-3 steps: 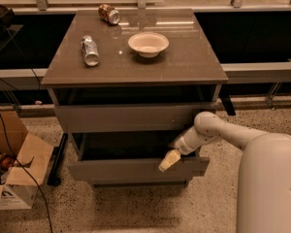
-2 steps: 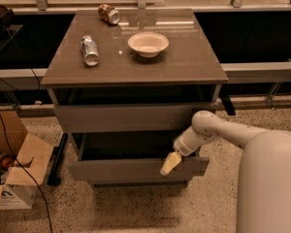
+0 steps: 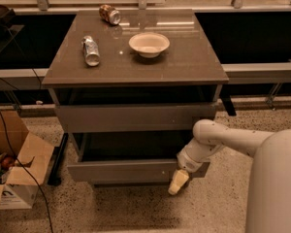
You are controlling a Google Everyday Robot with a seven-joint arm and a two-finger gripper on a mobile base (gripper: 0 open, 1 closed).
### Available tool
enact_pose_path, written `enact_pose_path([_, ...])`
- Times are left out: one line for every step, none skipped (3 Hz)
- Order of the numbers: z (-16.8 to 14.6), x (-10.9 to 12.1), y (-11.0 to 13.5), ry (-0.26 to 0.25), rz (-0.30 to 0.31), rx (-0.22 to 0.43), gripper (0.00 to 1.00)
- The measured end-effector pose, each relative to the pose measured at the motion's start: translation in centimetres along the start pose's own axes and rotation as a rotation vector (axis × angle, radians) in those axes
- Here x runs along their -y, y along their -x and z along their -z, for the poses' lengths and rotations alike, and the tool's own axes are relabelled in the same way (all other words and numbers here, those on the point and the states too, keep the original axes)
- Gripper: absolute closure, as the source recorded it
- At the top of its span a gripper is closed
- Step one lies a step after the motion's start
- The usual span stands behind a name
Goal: Open middle drawer
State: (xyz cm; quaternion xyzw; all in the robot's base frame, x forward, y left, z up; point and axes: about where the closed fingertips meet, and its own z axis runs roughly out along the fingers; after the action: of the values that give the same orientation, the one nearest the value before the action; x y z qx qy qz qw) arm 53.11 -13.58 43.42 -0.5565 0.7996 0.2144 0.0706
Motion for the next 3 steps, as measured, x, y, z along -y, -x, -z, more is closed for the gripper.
enact_pose_path([0.31,0.01,0.18,0.0,0.0,0.0,0.42])
enact_pose_path([0.73,-0.09,0.36,0.0,0.0,0.0,0.66])
enact_pose_path([0.79,-0.11,0.38,0.0,0.0,0.0,0.7])
